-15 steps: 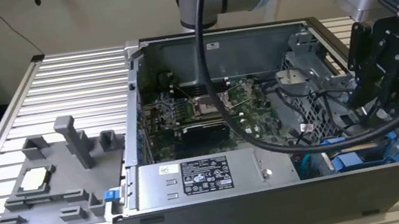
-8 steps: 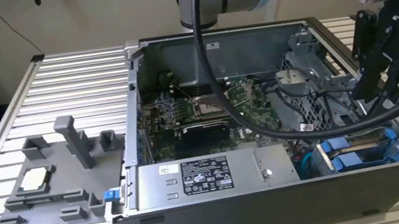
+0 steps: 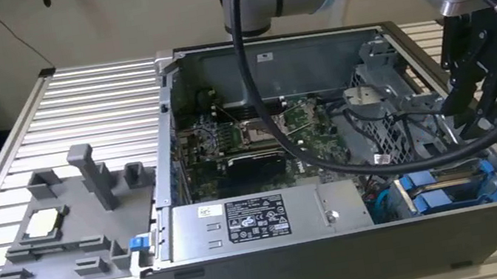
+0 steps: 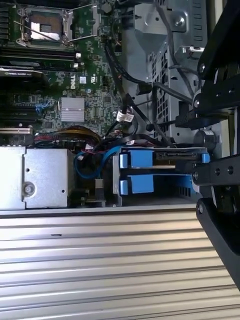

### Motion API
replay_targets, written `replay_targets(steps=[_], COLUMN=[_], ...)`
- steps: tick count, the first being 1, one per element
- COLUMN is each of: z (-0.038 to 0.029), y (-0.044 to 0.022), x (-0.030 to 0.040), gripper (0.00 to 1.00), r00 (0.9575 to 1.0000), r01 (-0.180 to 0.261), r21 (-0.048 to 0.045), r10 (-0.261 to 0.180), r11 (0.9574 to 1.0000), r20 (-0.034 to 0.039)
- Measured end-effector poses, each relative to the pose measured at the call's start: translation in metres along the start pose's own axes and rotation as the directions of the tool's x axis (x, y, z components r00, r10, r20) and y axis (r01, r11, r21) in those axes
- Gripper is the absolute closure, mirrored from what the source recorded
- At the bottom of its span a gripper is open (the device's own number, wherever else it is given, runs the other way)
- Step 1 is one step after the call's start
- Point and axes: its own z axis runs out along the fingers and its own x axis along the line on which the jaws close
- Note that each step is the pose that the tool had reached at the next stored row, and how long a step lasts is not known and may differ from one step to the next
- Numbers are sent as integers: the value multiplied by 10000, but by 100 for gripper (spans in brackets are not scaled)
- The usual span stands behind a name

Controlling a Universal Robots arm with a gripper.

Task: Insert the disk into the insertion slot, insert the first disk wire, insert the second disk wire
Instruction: 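Insert the first disk wire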

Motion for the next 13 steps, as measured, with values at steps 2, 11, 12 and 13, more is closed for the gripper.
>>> replay_targets(steps=[2,11,12,13], z=[14,98,102,106], y=[1,8,8,8], x=[0,5,6,6], gripper=[59,59,59,59], r00=[10000,9991,9988,9985], r01=[21,387,451,508], r21=[76,329,356,387], r10=[-21,-392,-458,-516], r11=[10000,9987,9983,9980], r20=[54,162,177,199])
